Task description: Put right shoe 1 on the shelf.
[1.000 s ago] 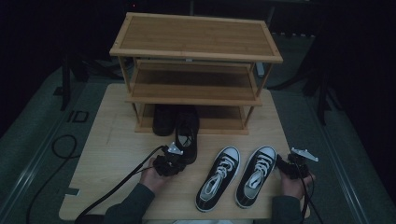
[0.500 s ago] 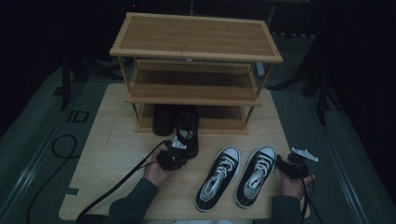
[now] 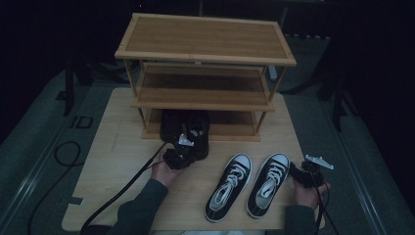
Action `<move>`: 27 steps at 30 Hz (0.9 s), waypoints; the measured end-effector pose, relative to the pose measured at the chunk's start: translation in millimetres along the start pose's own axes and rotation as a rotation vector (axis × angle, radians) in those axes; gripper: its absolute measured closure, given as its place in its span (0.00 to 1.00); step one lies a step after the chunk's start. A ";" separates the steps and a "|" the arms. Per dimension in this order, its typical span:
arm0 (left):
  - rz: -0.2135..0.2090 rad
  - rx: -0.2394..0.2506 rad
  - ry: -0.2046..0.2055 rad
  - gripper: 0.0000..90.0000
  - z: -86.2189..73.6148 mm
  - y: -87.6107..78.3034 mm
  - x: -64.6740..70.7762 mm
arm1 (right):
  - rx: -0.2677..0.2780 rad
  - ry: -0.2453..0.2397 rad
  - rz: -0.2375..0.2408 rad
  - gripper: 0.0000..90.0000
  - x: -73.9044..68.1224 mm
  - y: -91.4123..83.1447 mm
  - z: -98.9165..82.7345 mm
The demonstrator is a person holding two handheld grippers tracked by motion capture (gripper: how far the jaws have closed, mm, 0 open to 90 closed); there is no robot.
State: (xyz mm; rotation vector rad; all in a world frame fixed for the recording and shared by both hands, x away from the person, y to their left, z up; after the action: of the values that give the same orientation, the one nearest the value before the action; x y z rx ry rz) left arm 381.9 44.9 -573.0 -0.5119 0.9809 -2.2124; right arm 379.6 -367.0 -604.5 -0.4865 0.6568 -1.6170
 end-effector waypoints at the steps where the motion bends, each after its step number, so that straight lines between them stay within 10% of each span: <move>1: -0.003 0.000 0.000 0.99 -0.1 0.7 1.4 | 0.000 -0.001 0.000 0.43 0.1 0.0 0.0; 18: -0.021 -0.055 0.018 1.00 -5.4 27.0 8.1 | 0.000 -0.001 0.000 0.43 -0.1 0.2 0.1; 27: 0.021 -0.024 -0.065 1.00 3.5 29.8 -15.7 | 0.000 -0.003 0.002 0.43 -0.1 0.4 0.2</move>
State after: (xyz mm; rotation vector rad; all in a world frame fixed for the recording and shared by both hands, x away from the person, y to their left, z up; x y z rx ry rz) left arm 407.2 39.1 -594.7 -0.5787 0.9754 -2.1539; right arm 380.1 -366.9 -604.6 -0.4883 0.6544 -1.6144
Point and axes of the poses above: each handheld gripper's, and its own axes: y roughly forward along the jaws, z roughly out of its top, x roughly to its right, the point moved 7 cm from there along y, roughly forward along the jaws, and after that the axes turned 4 degrees about y, right-handed, at the moved point
